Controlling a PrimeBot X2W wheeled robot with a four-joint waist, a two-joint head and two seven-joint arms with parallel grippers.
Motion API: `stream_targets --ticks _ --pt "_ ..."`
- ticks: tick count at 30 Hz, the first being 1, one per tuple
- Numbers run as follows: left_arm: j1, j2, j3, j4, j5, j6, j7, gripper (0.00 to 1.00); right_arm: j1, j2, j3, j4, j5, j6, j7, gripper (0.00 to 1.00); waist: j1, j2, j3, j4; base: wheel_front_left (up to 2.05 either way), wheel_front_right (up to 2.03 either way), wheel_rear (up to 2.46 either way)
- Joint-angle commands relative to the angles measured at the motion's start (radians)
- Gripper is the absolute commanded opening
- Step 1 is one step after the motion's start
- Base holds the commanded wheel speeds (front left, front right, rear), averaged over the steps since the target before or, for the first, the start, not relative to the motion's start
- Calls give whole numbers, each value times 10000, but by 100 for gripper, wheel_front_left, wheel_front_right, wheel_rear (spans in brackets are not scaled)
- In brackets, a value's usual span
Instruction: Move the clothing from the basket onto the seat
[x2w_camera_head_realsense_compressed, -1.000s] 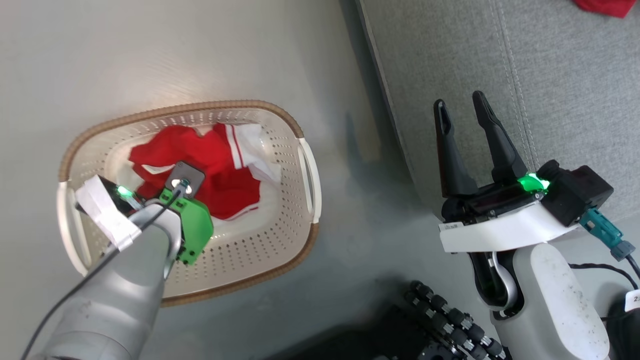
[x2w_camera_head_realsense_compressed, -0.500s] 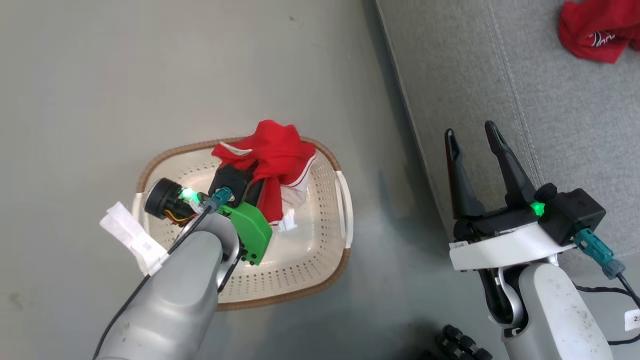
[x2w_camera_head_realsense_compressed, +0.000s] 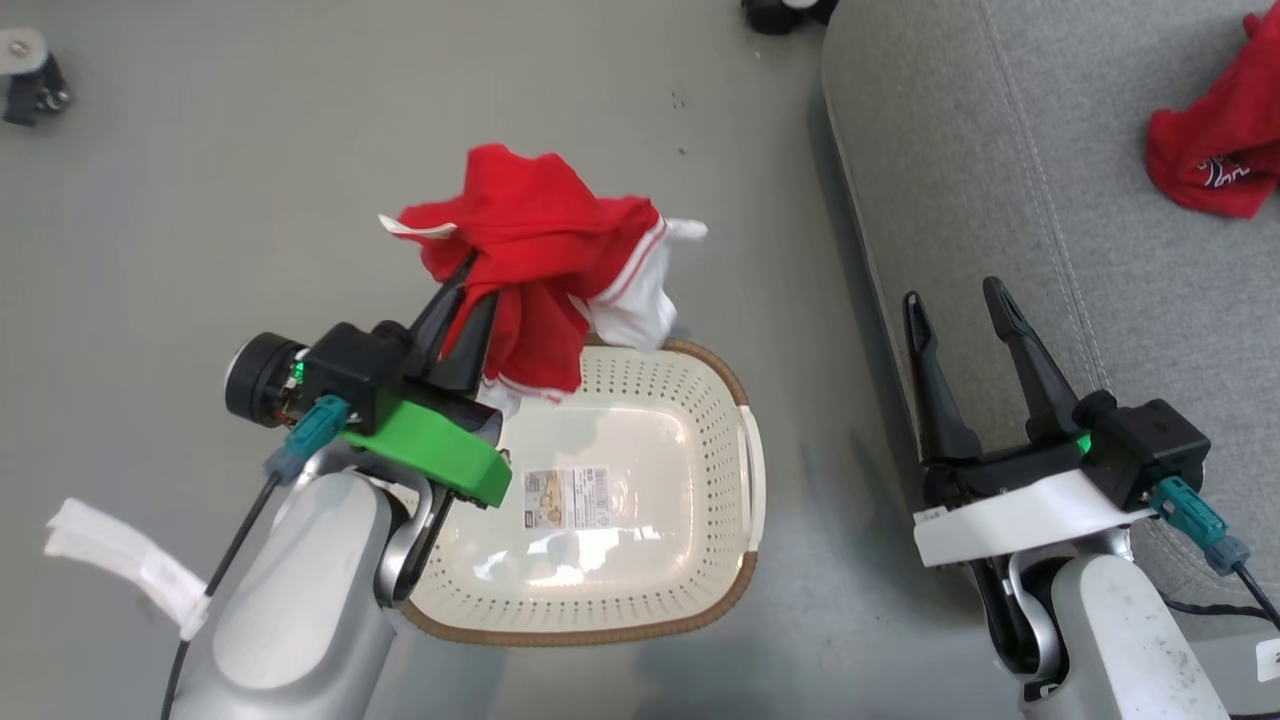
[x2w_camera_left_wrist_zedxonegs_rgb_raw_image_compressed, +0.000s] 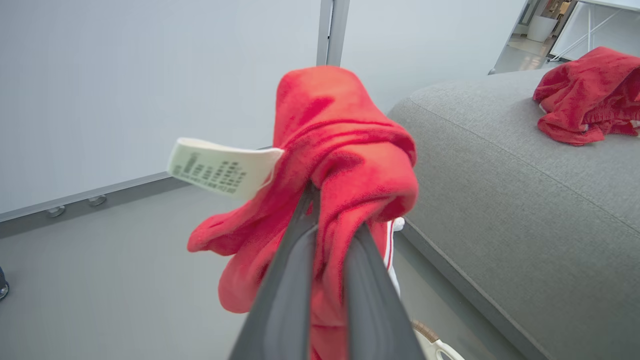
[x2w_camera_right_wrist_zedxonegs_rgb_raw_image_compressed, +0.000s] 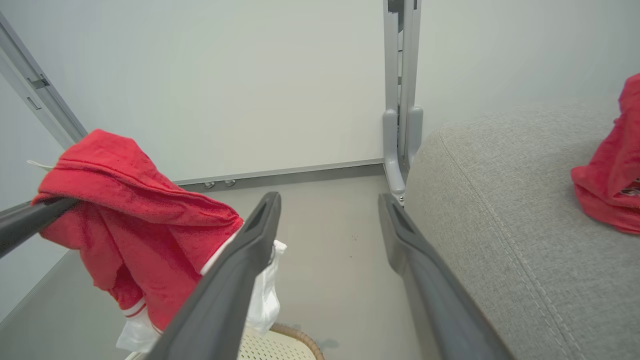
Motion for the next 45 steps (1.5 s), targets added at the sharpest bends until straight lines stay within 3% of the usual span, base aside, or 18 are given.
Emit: stream_targets --ticks 1,9,16,32,45 --pt "314 92 177 -460 -127 21 -44 0 196 -29 -37 -39 -100 1 66 100 1 -1 -514 341 0 0 0" --pt "1232 -31 910 -2673 -473 -47 -43 0 625 -29 -105 -201 -292 1 491 100 1 -1 -1374 557 0 0 0" --pt "2125 -58 1206 -3798 -645 -91 -44 0 1118 -29 -80 -409 -374 1 891 100 1 -1 -2171 639 0 0 0" --pt "4173 -26 1009 -4651 -458 161 -44 0 2247 -29 191 -760 -221 1 1543 100 1 -1 -3623 629 0 0 0" --pt "4714 26 813 -5059 -517 387 157 0 2613 -29 278 -943 -127 1 1806 100 1 -1 -4003 681 0 0 0"
